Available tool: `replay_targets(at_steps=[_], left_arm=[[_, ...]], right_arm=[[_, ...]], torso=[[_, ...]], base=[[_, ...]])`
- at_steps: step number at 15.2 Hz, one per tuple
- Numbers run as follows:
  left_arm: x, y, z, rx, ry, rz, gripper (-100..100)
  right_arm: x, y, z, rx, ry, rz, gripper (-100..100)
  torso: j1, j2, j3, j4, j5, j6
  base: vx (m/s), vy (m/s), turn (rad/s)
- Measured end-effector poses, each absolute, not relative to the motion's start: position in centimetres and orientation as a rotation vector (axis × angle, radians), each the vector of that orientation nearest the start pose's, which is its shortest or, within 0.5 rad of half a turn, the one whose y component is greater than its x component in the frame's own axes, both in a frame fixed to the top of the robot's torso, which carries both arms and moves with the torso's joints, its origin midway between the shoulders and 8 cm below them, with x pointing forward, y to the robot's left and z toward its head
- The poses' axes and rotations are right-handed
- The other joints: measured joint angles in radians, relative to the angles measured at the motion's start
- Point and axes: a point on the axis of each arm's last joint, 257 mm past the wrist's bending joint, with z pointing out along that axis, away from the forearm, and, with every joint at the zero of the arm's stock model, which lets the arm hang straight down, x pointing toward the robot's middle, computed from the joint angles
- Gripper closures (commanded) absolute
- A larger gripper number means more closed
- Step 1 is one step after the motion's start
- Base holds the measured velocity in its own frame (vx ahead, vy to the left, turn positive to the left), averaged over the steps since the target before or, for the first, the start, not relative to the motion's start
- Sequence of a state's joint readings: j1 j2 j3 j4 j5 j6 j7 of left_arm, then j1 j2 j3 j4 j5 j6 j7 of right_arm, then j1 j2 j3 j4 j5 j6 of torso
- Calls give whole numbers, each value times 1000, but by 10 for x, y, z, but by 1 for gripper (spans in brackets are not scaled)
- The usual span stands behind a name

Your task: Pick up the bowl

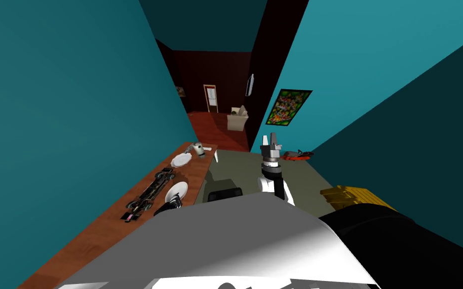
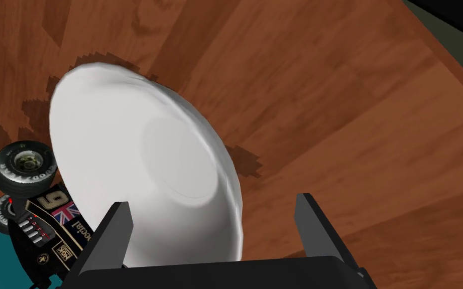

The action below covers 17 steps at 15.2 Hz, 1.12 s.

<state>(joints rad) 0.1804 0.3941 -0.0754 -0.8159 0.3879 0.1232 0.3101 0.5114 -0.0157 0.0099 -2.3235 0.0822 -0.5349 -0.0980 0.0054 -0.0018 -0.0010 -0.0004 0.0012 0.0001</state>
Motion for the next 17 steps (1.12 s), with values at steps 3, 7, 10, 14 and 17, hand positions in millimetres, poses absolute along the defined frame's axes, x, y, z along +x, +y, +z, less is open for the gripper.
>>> replay_targets(at_steps=[3,7,10,14,17], left_arm=[[226,460,-609,-2277,1335,-406,-100],[226,449,-617,-2269,1341,-408,-100],[227,442,-622,-2264,1347,-410,100],[227,442,-622,-2265,1346,-409,100],[226,446,-619,-2264,1342,-411,100]], right_arm=[[330,-262,45,577,606,1365,0],[330,-262,45,577,606,1365,0],[330,-262,45,577,606,1365,0],[330,-262,45,577,606,1365,0],[330,-262,45,577,606,1365,0]], torso=[[-1,-2,-1,0,0,-1],[-1,-5,-3,-1,0,-1],[-1,-5,-3,-1,0,-1],[-3,-3,-1,0,-1,0],[-6,-1,0,0,-2,0]], base=[[11,43,8],[40,45,23],[23,32,12],[0,0,3],[-31,-42,-35]])
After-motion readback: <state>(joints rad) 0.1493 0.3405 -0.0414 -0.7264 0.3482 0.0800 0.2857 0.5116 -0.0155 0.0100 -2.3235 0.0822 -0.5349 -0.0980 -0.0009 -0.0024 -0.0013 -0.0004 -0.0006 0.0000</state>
